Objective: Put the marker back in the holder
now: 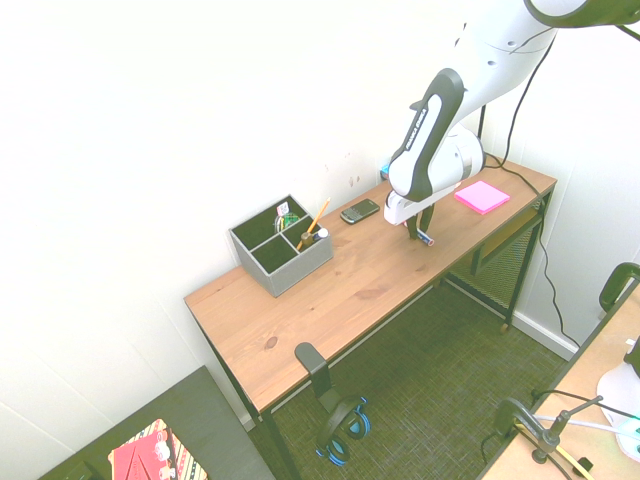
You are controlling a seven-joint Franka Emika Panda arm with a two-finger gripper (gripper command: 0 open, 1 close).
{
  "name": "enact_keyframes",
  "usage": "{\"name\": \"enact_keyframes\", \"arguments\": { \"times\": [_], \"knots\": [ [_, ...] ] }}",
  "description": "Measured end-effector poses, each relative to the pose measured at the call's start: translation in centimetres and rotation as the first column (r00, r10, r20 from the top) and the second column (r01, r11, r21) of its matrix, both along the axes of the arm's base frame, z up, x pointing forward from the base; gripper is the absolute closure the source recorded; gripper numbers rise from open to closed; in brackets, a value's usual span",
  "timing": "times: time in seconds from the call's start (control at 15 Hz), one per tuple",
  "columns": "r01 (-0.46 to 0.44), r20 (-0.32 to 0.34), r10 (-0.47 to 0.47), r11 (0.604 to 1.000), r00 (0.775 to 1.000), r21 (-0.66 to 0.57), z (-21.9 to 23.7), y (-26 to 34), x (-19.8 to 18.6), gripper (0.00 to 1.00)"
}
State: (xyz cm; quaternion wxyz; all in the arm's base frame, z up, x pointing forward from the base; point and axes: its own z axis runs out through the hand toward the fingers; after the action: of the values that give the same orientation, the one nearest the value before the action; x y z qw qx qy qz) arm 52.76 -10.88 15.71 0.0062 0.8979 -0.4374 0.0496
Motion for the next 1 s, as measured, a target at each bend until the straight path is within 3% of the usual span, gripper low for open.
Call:
{"name": "enact_keyframes", "arguments": {
  "times": [0.33,0.53,0.8,1.0],
  "knots": [
    [0.016,-0.002,-0.016,1.0,1.0,0.019,0.3,-0.2,-1.2,1.0],
    [0.025,-0.04,-0.019,0.987,0.999,0.157,5.7,2.9,-1.0,1.0],
    [0.046,-0.147,0.016,0.911,0.989,0.411,16.0,12.4,-0.4,1.0],
    [0.14,-0.286,0.011,0.854,0.958,0.502,19.2,19.9,3.1,1.0]
  ]
}}
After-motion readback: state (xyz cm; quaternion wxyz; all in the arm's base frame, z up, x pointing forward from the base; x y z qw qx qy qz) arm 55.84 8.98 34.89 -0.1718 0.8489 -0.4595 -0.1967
